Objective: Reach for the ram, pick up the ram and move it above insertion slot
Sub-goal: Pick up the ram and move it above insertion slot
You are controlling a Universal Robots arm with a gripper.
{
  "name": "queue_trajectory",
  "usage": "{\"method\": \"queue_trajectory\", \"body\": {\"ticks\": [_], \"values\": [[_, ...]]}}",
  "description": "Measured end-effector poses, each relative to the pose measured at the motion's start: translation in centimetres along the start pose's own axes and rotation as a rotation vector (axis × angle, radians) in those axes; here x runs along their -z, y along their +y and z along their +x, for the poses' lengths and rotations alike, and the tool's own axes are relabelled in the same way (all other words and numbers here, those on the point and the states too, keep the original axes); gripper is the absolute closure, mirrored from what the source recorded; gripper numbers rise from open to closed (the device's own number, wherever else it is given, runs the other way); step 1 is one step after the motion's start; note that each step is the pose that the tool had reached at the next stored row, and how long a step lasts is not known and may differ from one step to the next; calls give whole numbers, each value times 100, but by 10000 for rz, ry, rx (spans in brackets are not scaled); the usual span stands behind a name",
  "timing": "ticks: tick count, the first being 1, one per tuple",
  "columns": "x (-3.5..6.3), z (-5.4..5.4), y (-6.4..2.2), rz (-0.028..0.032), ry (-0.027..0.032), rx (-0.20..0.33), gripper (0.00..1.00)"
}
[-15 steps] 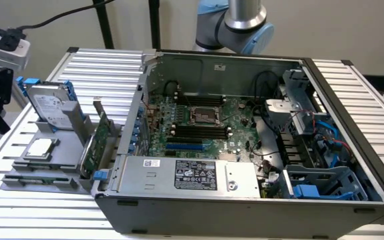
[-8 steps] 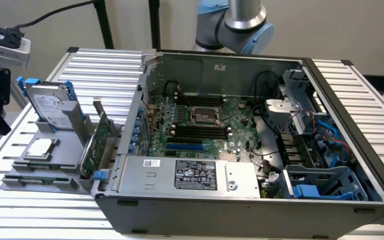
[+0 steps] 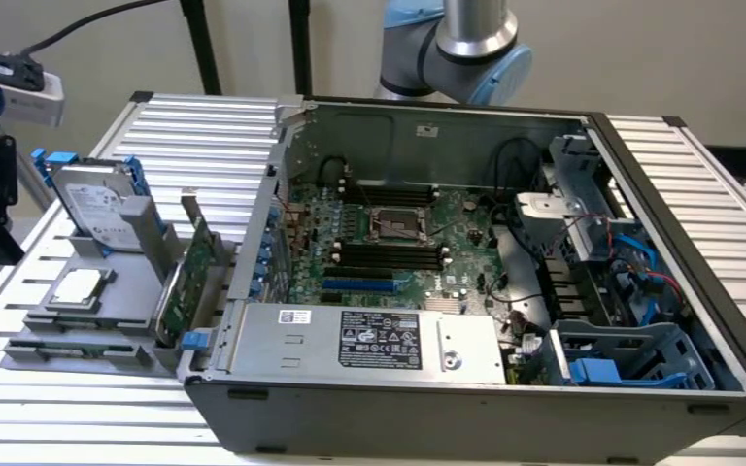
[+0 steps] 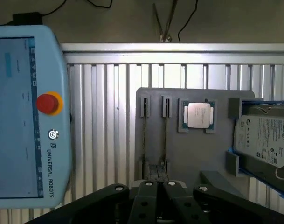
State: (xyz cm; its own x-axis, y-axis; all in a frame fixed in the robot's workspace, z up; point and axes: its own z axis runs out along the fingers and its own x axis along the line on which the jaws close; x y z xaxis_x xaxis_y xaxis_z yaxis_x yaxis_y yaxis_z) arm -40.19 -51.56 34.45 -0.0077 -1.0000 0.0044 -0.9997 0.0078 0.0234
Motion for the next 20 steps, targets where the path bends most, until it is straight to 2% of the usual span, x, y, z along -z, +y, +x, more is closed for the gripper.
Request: {"method": "queue_trajectory", "body": {"ticks": [6,8,9,11,13,14,20], "values": [[0,0,-7,-5,-1,2,88],[0,0,-7,-5,0,1,76],[0,0,-7,-5,-1,2,76],[0,0,-7,-5,-1,2,64],[-1,0,-7,-6,0,2,64],[-11,-1,-8,-4,-1,2,58],[-120,0,-10,-5,0,2,58]]}}
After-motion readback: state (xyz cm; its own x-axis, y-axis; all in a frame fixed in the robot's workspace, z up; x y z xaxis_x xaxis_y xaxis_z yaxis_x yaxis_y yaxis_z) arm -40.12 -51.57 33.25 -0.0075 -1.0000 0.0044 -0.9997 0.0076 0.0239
